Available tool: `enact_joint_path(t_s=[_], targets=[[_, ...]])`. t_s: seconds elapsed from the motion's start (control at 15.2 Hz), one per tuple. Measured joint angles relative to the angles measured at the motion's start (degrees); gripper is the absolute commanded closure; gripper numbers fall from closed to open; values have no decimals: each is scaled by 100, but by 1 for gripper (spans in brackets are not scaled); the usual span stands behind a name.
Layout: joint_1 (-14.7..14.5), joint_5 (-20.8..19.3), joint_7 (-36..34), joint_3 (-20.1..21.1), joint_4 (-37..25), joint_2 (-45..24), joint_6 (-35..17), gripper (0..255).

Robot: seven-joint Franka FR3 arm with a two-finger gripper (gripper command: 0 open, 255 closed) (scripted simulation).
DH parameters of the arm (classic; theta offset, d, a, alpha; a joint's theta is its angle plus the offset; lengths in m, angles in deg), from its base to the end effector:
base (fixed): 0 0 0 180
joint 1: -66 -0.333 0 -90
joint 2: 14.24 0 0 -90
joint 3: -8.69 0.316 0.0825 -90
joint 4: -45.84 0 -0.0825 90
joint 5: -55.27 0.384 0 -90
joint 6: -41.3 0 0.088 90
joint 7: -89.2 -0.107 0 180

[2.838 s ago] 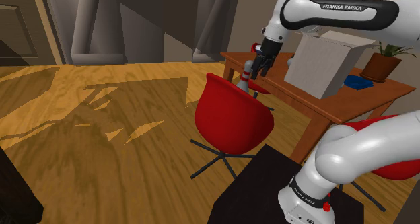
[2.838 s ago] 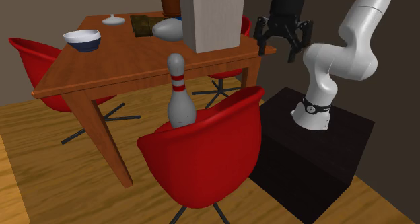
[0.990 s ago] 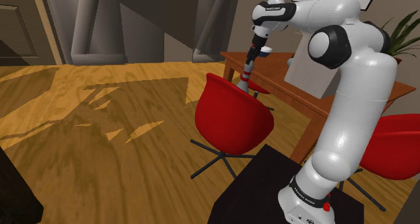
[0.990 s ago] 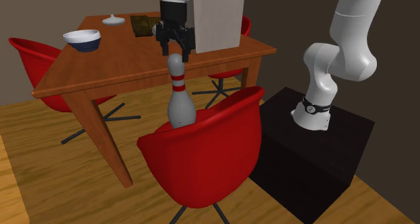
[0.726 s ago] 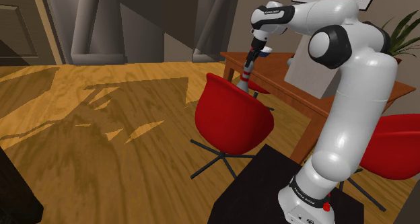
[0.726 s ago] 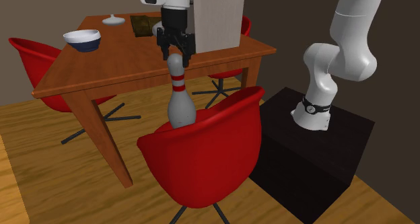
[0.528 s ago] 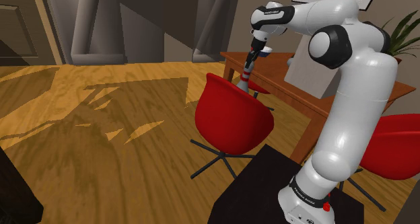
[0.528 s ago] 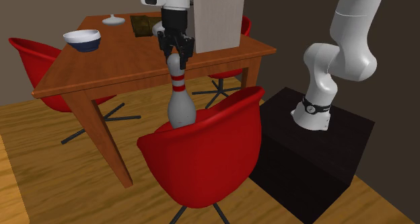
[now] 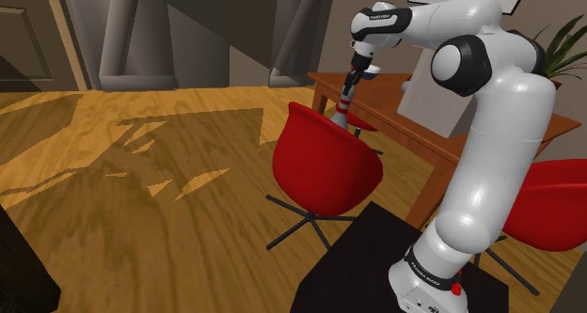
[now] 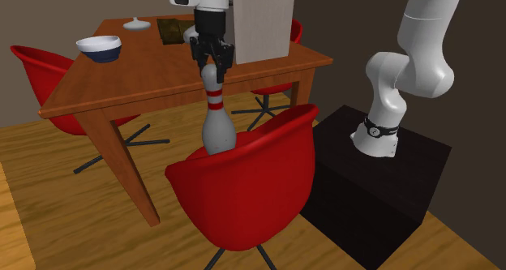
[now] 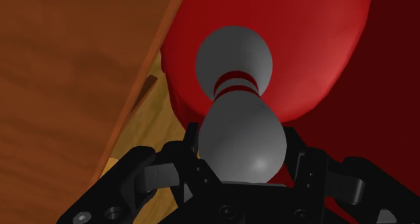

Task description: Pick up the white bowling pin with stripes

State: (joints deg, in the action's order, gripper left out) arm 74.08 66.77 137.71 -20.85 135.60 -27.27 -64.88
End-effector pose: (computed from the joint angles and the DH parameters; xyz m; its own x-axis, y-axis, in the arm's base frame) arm 0.5288 -0.3506 0.5329 0.9799 0.1574 0.1223 0.1575 -0.9875 0.0093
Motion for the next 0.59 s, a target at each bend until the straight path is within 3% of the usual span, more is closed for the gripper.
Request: enact_joint_path(t_s=[0.59], targets=[[80, 21, -40, -23, -747, -83, 679, 255]])
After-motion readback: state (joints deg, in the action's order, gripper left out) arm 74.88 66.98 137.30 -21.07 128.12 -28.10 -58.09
